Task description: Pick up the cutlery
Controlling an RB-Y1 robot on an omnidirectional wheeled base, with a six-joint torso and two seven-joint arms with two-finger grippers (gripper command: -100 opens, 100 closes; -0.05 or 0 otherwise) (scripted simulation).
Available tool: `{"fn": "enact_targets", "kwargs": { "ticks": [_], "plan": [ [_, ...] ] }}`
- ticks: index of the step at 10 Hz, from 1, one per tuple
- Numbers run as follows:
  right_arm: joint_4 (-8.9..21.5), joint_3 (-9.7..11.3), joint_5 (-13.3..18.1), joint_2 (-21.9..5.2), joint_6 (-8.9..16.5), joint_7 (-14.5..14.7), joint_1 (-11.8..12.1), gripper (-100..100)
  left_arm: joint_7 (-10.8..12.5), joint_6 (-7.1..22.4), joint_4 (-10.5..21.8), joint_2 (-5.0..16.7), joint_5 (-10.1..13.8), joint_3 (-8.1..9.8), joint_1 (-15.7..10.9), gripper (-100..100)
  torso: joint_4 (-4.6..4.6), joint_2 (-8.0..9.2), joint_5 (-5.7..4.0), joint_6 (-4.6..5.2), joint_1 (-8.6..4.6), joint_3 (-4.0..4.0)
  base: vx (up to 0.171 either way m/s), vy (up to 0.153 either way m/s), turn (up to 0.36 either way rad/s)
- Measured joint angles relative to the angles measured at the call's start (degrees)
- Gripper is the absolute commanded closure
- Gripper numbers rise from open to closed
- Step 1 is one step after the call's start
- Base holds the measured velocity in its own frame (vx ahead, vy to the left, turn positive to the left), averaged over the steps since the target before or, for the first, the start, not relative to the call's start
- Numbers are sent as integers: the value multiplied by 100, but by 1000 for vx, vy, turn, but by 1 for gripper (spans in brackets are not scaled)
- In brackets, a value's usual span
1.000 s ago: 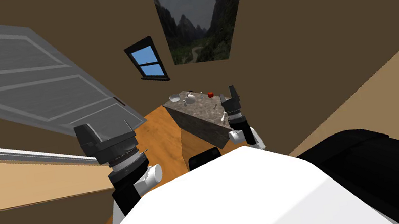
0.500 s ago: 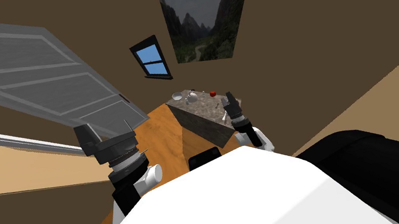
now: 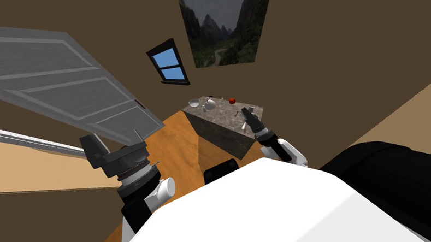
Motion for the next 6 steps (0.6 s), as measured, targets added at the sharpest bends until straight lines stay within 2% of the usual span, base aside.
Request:
{"fn": "enact_targets", "kwargs": {
  "ticks": [2,6],
  "plan": [
    [128,-131,203,-383,-132,267,184,-100,0,0,0,0,0,0,0,0,0,2,0,-1,1,1,-28,14,84],
    [316,-256,544,-938,-391,825,550,-100,0,0,0,0,0,0,0,0,-1,-6,0,-1,0,-3,-13,13,75]
  ]
}}
